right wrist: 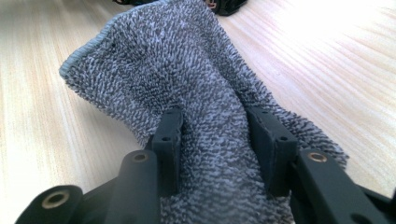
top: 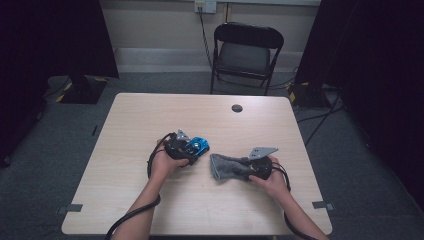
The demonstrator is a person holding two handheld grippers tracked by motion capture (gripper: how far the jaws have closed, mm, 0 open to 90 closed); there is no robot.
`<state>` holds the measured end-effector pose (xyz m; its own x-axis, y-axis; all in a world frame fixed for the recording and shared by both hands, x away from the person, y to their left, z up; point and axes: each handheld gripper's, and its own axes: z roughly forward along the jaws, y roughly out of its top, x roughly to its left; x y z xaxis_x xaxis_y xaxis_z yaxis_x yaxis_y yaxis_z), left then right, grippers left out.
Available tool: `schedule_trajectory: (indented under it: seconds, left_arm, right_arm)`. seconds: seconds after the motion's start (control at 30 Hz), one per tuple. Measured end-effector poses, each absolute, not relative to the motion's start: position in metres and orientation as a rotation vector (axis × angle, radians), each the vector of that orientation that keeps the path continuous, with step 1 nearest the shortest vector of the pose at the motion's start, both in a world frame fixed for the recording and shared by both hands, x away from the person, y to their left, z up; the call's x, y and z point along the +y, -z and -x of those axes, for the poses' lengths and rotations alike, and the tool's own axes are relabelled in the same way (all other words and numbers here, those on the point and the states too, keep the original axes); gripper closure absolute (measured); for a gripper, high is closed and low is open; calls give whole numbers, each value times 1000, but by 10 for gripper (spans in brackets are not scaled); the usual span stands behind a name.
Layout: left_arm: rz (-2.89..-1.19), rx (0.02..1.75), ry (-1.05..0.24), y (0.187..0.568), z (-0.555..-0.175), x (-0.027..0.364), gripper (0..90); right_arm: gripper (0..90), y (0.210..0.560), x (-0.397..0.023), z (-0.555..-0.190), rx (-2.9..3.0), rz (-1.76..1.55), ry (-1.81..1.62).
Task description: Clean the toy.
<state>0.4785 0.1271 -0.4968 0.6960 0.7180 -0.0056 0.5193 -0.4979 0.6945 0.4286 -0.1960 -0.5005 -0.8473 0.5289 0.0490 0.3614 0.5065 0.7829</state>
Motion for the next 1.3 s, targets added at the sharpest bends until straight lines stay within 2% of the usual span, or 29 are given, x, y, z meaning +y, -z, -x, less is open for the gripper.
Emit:
schedule_trajectory:
  seconds: [0.5, 0.73, 1.07, 1.3]
  left_arm:
    - [-2192, 977, -361, 497, -473, 129, 180]
    - [-2250, 954, -353, 494, -476, 126, 177]
    - [-2229, 938, -367, 497, -481, 122, 154]
    - [-2213, 957, -368, 496, -480, 120, 187]
  right_arm:
    - [573, 500, -196, -429, 2552, -766, -1257]
    - [572, 500, -197, -429, 2555, -768, -1260]
    - [571, 500, -197, -429, 2556, -769, -1260]
    - [571, 500, -197, -429, 2556, -767, -1259]
